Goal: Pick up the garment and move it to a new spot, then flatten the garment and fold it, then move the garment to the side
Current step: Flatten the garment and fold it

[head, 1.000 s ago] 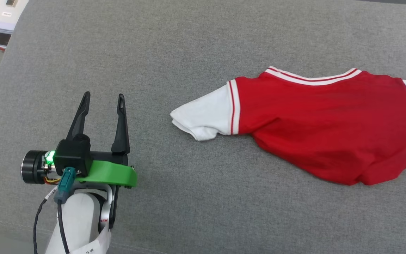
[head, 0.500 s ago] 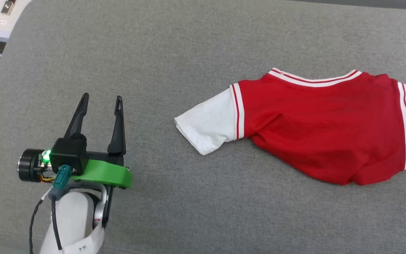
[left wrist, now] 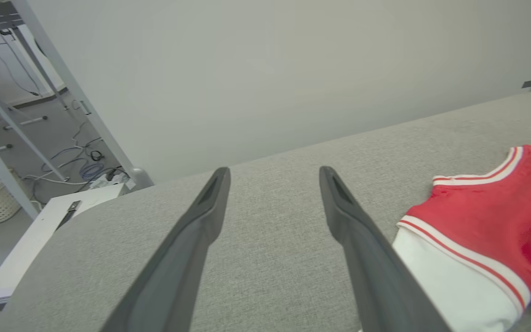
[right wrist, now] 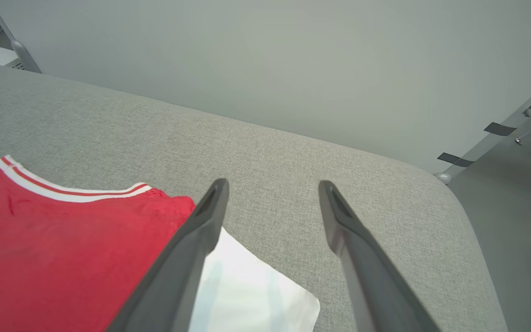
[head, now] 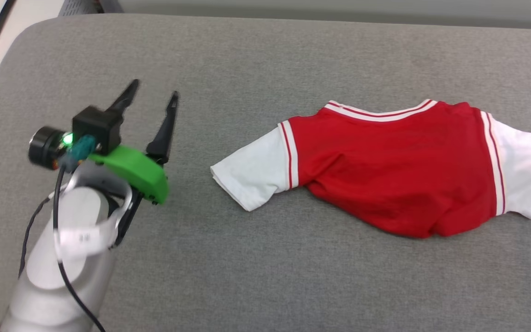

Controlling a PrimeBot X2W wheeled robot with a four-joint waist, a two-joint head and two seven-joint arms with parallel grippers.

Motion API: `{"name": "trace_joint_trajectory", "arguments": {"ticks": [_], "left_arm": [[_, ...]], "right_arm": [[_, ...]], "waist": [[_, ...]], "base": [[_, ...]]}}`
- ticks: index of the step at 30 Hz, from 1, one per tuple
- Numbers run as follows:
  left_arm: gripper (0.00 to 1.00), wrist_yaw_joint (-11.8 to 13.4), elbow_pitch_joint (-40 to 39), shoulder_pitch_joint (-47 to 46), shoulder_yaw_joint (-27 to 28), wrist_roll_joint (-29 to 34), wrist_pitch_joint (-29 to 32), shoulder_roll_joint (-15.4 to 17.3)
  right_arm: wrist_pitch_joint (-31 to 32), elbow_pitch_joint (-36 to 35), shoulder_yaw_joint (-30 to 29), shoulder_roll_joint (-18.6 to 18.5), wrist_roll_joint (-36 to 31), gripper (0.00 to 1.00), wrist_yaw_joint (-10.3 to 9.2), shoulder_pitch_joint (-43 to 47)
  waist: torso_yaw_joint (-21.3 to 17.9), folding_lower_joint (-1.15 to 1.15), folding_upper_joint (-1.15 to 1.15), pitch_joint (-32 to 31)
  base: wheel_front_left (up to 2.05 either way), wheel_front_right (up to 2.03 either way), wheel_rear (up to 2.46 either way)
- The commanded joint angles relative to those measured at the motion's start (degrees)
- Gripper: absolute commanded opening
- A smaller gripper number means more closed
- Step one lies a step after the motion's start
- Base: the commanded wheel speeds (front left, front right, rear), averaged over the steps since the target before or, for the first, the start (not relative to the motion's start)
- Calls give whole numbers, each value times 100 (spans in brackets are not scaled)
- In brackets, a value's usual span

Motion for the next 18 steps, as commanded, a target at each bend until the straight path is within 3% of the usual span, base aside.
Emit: {"name": "trace_joint_trajectory", "arguments": {"ticks": [1, 10, 14, 18], "left_arm": [[100, -15, 28, -238, -289, -356, 350, 168], [100, -18, -119, -1359, -1991, -2802, 3262, 1185], [100, -18, -112, -1663, -2590, -3262, 4149, 1383], [100, -18, 30, -1866, -3134, -3449, 4590, 1477]], "right_arm": [[-32, -164, -62, 79, -77, 100, -3, 149], [319, -1182, -451, 400, -449, 100, -3, 730], [477, -1436, -581, 500, -531, 100, -3, 876], [580, -1618, -633, 596, -604, 100, -3, 923]], "waist": [[-112, 0, 0, -45], [-381, 0, 0, -23], [-490, 0, 0, 31], [-606, 0, 0, 128]], "base": [[0, 0, 0], [0, 0, 0], [0, 0, 0], [0, 0, 0]]}}
